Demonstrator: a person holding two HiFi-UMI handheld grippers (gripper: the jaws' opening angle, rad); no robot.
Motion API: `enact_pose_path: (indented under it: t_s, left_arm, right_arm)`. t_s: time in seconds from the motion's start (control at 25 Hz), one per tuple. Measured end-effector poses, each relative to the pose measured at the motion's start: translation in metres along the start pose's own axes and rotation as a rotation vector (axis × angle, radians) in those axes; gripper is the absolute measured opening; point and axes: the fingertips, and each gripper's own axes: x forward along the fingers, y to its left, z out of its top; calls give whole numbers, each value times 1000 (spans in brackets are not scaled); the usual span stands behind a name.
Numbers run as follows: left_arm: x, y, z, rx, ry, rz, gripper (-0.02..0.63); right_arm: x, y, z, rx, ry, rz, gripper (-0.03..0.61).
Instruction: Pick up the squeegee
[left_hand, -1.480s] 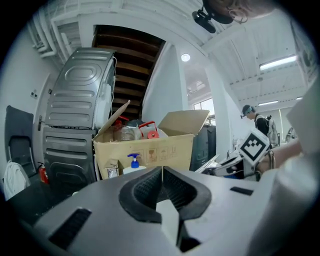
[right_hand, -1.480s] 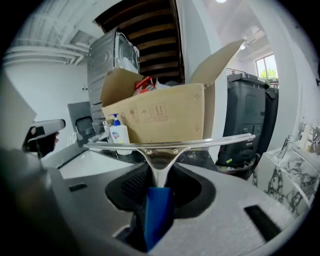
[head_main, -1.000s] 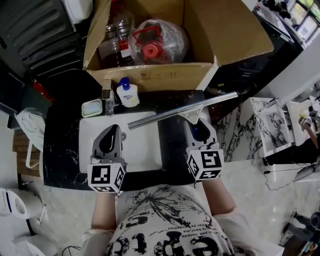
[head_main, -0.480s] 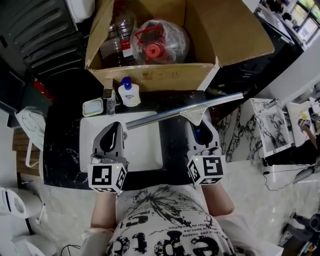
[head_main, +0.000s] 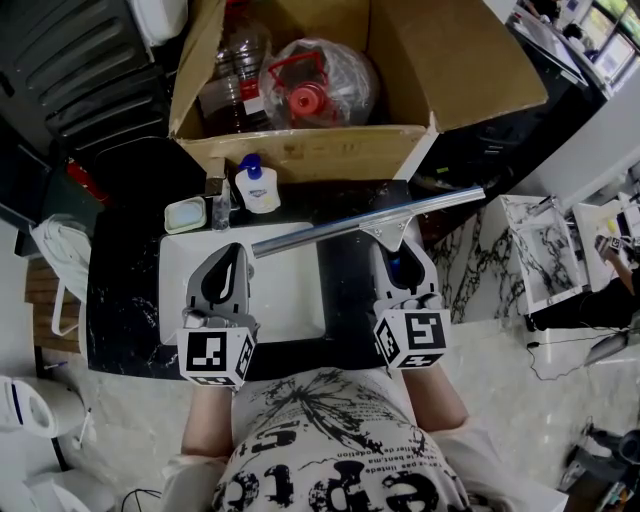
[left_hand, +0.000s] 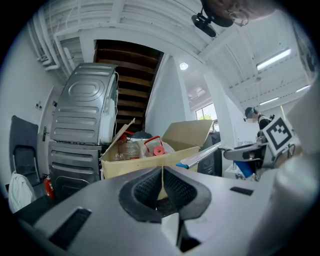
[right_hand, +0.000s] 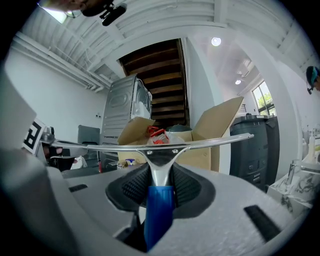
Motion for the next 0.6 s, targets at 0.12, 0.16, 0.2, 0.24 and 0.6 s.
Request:
enact_pose_path:
  t_s: [0.12, 0.16, 0.2, 0.24, 0.6]
  left_arm:
    - [1, -2, 0, 3, 3, -3, 12]
    - [2, -3, 0, 4, 3, -5, 12]
    - [2, -3, 0, 4, 3, -6, 12]
    - [2, -3, 0, 4, 2, -7, 12]
    - [4, -7, -2, 1, 8, -13, 12]
  right_arm:
    - [1, -2, -1, -2, 10, -6, 120]
    - [1, -3, -2, -2, 14, -10, 120]
    - [1, -4, -3, -1, 17, -13, 120]
    - [1, -4, -4, 0, 19, -17, 120]
    - [3, -8, -6, 11, 24, -30, 120]
